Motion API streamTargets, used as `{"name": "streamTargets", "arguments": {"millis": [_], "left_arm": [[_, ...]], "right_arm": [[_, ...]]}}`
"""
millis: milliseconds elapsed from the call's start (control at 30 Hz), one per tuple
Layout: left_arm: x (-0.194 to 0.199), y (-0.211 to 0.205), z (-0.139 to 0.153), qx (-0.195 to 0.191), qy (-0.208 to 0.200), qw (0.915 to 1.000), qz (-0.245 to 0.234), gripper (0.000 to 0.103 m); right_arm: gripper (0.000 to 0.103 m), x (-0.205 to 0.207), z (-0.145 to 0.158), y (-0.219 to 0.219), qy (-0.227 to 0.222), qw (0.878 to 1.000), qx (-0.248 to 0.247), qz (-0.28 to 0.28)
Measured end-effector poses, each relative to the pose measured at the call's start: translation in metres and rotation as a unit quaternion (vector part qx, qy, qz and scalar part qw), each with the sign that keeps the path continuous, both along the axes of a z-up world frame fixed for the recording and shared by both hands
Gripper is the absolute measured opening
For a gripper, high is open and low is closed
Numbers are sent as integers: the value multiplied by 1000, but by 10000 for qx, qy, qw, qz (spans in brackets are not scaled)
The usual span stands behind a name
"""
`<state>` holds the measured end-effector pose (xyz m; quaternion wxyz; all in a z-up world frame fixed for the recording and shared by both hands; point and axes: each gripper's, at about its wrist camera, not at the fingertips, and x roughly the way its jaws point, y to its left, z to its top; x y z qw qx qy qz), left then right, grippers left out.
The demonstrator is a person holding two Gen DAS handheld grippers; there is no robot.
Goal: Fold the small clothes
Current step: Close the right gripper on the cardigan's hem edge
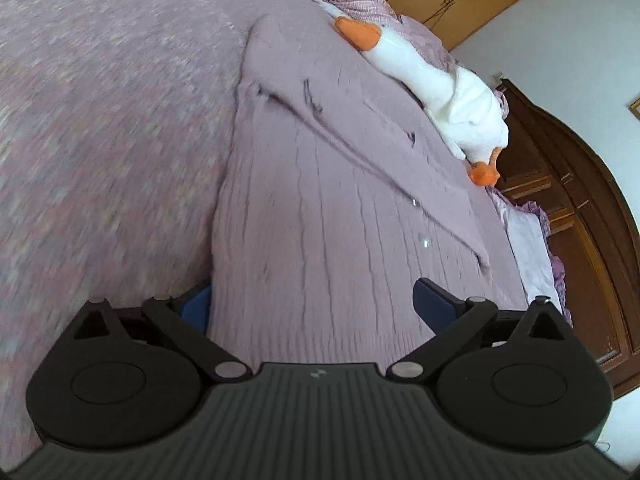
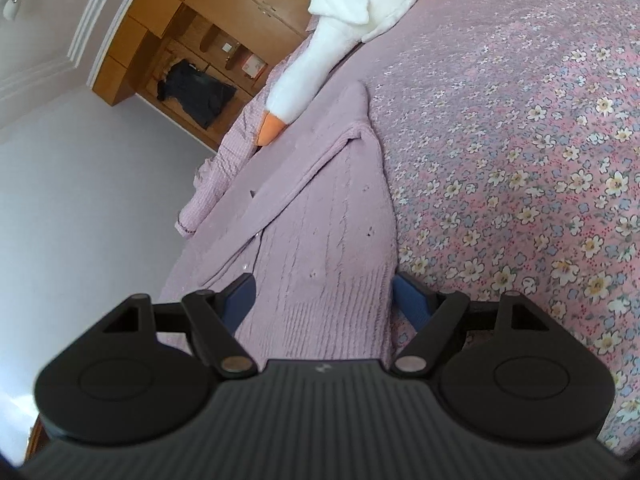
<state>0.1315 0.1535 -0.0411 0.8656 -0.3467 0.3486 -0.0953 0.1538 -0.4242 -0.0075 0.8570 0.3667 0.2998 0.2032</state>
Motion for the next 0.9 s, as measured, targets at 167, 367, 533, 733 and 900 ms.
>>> {"name": "streamTargets", "arguments": {"millis": [167, 367, 533, 733, 900], "left_arm": [[-15, 0, -2, -125, -113, 9998, -54, 101], [-66, -6, -10, -327, -172, 9991, -220, 101], [-78, -8, -15, -480, -252, 9985, -126, 101], [-45, -8, -12, -513, -401, 9979, 26, 101], [-44, -15, -9, -412, -443, 9982, -21, 100]], "right_arm": [[77, -1, -3, -7, 56, 9997, 211, 53], [76, -17, -9, -22, 231, 9979, 587, 147], [77, -19, -14, -20, 424, 9954, 784, 355], [78, 5, -20, -21, 363, 9909, 1236, 397], [76, -1, -24, -29, 462, 9847, 1601, 500]]}}
